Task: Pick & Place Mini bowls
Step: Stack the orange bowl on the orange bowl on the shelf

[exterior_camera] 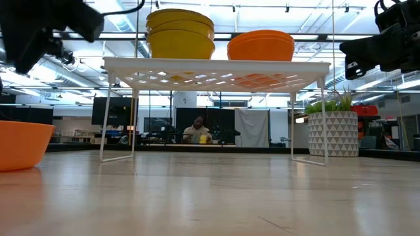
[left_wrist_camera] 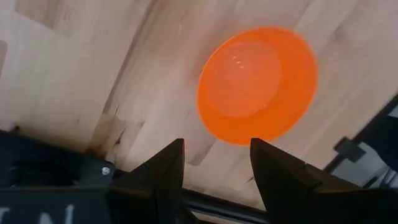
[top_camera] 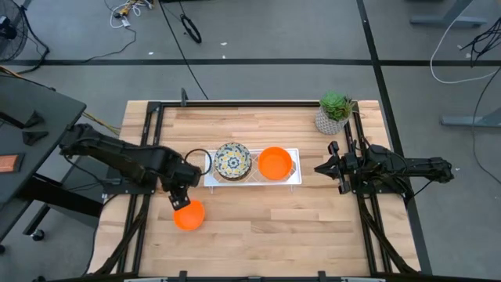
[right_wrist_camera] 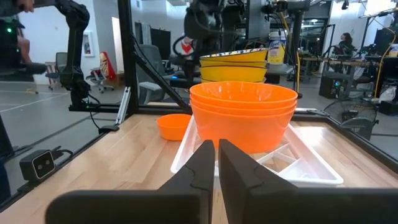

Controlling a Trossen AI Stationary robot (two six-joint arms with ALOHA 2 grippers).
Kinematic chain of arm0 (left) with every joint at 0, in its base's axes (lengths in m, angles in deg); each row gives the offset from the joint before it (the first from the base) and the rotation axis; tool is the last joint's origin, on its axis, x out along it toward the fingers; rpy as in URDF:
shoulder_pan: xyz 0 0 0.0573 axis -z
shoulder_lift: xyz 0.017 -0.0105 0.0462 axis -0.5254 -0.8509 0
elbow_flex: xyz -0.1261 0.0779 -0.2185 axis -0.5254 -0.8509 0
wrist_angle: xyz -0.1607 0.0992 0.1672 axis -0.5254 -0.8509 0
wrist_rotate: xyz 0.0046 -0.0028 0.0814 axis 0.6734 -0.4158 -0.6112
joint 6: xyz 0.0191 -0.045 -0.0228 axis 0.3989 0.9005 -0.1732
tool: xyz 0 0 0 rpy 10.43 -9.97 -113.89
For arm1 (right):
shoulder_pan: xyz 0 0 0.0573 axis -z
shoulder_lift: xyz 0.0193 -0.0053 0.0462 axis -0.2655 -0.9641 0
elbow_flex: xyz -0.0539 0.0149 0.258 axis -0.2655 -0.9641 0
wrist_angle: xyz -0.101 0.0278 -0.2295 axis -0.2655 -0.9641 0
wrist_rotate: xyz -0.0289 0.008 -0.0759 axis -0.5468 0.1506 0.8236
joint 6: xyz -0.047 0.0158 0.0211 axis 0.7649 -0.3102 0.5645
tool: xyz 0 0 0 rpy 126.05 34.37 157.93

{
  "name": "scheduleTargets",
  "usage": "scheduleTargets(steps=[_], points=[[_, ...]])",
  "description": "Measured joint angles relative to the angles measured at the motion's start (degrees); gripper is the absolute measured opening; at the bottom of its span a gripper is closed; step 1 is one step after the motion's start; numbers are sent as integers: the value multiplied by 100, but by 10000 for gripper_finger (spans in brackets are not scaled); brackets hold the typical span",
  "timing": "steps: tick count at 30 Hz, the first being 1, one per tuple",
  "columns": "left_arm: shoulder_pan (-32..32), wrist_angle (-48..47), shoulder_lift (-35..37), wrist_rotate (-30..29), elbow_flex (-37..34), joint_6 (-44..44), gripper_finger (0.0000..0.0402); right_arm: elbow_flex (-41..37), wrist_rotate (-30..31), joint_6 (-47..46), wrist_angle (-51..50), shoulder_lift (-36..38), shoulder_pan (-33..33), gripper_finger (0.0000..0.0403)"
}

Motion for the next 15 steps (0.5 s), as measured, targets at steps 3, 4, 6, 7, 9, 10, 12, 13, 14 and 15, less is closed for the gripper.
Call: scheduleTargets(steps=[3, 4, 6, 7, 9, 10, 12, 13, 14, 15], points=[[125, 365, -2, 23, -285, 130, 188, 0, 0, -1, 0, 0, 0, 27], [170, 516, -2, 27, -357, 159, 188, 0, 0, -1, 0, 0, 0, 27], [272, 776, -2, 28, -478, 215, 188, 0, 0, 1, 0, 0, 0, 27], [318, 910, -2, 22, -533, 269, 188, 0, 0, -1, 0, 0, -1, 27], [389, 1168, -2, 21, -653, 362, 188, 0, 0, 0, 0, 0, 0, 27], [421, 1254, -2, 21, -710, 417, 188, 0, 0, 1, 0, 0, -2, 27], [488, 1418, -2, 19, -829, 449, 188, 0, 0, 0, 0, 0, 0, 27], [513, 1473, -2, 16, -878, 447, 188, 0, 0, -1, 0, 0, 0, 27], [535, 1512, -2, -1, -930, 448, 188, 0, 0, -1, 0, 0, 0, 27], [564, 1542, -2, -22, -984, 447, 188, 0, 0, -2, 0, 0, 0, 27]])
